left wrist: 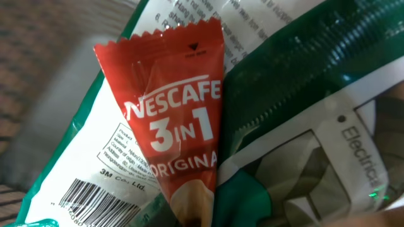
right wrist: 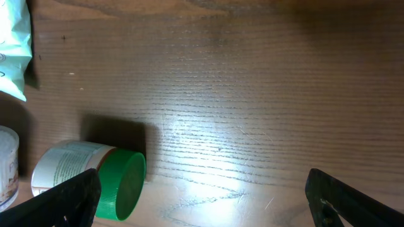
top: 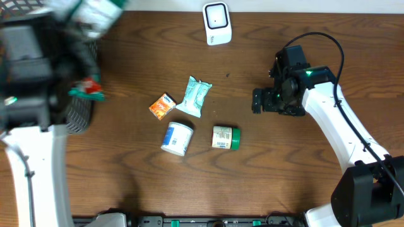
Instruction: Scan the item barcode
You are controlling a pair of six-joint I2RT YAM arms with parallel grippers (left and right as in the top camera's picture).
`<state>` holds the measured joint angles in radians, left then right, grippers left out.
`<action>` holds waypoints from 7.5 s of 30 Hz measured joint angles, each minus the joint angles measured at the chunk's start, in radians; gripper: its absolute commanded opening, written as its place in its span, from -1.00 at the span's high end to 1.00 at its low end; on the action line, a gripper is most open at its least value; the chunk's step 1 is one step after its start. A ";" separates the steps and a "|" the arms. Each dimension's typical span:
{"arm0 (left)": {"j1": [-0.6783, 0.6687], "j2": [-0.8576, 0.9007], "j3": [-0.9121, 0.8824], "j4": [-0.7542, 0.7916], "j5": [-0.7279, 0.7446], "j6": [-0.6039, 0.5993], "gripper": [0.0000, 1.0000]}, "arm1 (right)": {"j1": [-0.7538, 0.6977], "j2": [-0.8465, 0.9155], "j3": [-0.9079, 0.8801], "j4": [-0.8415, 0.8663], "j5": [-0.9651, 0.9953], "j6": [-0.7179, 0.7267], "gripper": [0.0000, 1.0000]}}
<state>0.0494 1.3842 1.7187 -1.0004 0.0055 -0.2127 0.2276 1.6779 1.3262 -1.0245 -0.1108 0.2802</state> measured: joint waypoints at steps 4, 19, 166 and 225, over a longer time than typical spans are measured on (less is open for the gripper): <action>-0.115 0.091 -0.066 -0.003 0.013 -0.013 0.85 | 0.000 0.000 0.000 0.000 0.000 0.000 -0.99; -0.196 0.565 -0.161 -0.035 0.042 -0.230 0.52 | 0.000 0.000 0.000 0.000 0.000 0.000 -0.98; -0.707 0.619 -0.158 -0.071 0.244 0.064 0.76 | 0.121 -0.108 -0.750 1.045 -0.418 1.032 -0.54; -0.308 0.301 -0.106 -0.058 0.220 0.048 0.35 | 0.119 -0.101 -0.719 0.896 -0.552 1.089 -0.98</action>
<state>-0.2584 1.6848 1.6127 -1.0584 0.2260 -0.1650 0.3466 1.5764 0.6075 -0.1280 -0.6624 1.3693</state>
